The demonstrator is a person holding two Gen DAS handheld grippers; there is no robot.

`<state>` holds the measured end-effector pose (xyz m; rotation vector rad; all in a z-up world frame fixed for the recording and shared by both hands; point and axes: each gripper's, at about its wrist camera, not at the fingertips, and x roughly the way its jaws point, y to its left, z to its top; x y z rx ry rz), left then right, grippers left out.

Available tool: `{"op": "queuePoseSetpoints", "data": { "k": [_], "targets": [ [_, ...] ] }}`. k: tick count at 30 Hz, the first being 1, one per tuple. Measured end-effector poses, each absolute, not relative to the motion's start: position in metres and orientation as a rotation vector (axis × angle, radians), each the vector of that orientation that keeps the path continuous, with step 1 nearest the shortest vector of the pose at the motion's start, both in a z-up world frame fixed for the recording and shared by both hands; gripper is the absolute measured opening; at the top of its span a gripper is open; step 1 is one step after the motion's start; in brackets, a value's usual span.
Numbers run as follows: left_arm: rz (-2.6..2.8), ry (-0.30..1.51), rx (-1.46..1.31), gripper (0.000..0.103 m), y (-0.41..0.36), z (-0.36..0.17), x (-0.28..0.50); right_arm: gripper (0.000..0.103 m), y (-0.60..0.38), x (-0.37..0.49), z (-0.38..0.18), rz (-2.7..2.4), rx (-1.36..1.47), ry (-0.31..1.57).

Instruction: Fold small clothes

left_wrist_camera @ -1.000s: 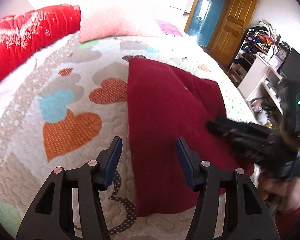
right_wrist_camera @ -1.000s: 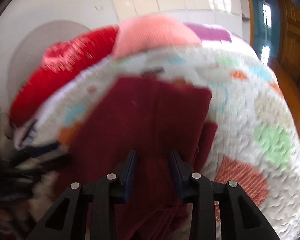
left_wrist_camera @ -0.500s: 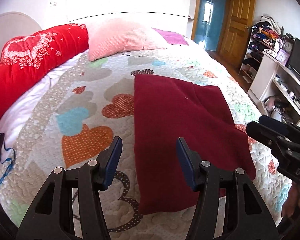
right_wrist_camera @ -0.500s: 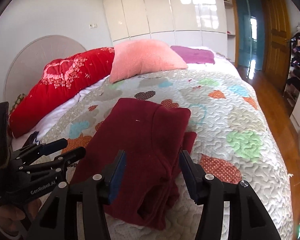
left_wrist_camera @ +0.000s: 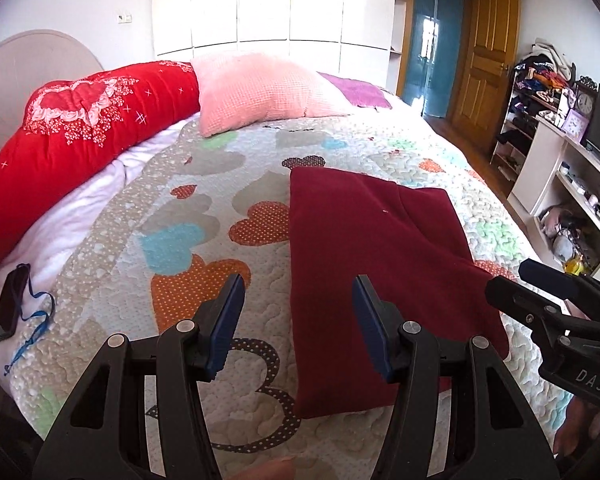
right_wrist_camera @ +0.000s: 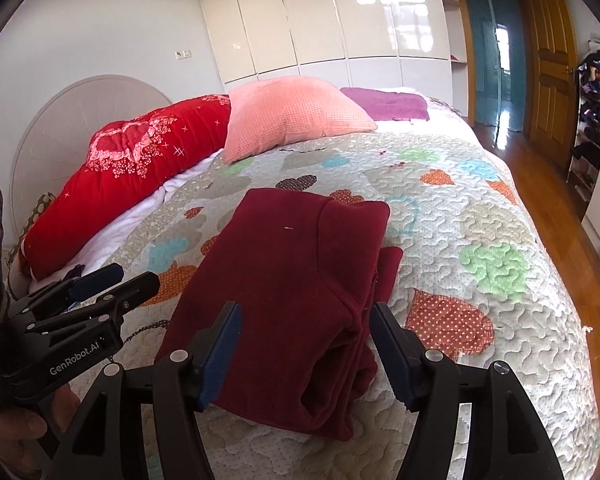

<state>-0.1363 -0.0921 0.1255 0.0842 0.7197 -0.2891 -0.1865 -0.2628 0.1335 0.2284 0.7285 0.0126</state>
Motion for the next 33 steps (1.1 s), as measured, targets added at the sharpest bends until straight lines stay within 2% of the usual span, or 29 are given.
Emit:
{"op": "queuePoseSetpoints", "data": {
  "k": [33],
  "targets": [
    [-0.285,0.726,0.103,0.056,-0.097,0.122,-0.134,0.064,-0.264,-0.177,0.121,0.036,0.244,0.768]
  ]
}}
